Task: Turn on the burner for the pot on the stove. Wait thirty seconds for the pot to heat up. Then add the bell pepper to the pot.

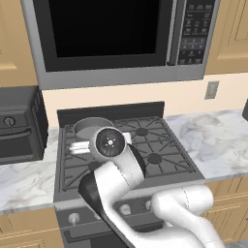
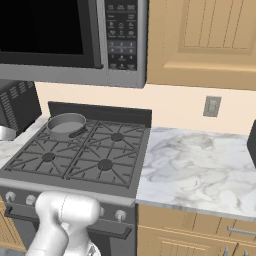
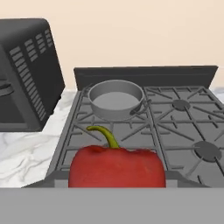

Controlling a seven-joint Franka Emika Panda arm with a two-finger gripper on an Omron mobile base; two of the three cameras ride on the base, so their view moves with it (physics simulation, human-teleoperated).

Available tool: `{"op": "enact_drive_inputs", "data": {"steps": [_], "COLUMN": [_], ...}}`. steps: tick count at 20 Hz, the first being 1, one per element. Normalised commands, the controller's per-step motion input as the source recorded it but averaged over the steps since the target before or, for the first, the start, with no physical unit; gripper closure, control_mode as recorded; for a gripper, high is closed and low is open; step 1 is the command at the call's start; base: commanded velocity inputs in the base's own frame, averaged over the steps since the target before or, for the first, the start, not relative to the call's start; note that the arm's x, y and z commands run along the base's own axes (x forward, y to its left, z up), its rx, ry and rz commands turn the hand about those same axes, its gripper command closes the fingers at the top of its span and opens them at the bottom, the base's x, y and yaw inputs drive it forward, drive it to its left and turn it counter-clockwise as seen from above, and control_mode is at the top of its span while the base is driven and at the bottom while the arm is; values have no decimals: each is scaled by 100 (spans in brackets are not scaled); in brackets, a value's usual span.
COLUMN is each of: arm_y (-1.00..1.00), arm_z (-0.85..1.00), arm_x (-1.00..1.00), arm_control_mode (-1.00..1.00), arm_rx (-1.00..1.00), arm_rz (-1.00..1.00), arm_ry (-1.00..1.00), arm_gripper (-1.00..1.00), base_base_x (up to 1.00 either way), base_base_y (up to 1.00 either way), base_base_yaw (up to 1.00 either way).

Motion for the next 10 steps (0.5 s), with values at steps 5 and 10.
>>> {"op": "enact_drive_inputs", "data": {"steps": [5,10], "arm_y": [23,15], "arm_z": [-3,-3], "arm_x": [73,72], "arm_control_mode": [-100,-100], "arm_rx": [-4,-3], "arm_rz": [-8,-5], "arm_ry": [0,0], "arm_gripper": [100,100], "base_base_x": [0,0], "base_base_y": [0,0], "base_base_yaw": [0,0]}}
